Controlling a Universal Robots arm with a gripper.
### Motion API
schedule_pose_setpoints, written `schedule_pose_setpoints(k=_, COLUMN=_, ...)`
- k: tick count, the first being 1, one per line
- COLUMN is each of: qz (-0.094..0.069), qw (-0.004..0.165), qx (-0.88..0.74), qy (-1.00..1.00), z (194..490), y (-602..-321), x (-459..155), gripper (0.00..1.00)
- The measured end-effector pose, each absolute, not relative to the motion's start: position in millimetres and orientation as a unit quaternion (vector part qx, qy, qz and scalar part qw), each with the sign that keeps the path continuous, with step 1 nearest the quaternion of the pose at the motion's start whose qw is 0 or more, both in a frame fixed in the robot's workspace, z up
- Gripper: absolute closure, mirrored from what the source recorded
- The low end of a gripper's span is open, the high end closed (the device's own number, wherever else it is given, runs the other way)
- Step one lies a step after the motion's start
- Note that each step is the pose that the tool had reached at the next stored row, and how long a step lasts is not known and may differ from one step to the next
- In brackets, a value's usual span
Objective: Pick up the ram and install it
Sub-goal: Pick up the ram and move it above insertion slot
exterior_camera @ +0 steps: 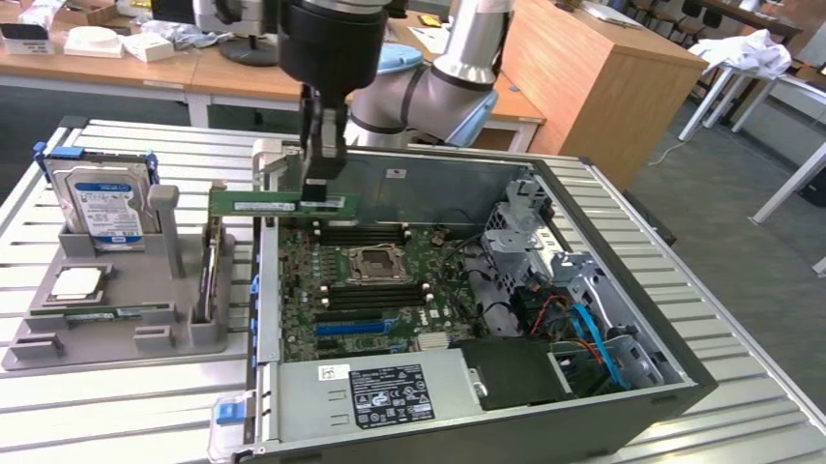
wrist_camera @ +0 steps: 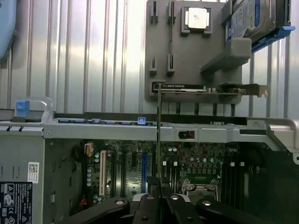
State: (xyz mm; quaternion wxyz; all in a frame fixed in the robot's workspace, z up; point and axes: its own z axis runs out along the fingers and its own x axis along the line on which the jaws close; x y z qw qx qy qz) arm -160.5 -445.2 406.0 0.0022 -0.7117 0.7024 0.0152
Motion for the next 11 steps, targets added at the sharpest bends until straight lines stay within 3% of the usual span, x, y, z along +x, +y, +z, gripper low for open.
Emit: schedule_pose_setpoints(k=11, qz=0.015, qw=0.002, qx=-0.712, qy=0.702, z=405.9, y=-445.2, x=-129.1, gripper=0.89)
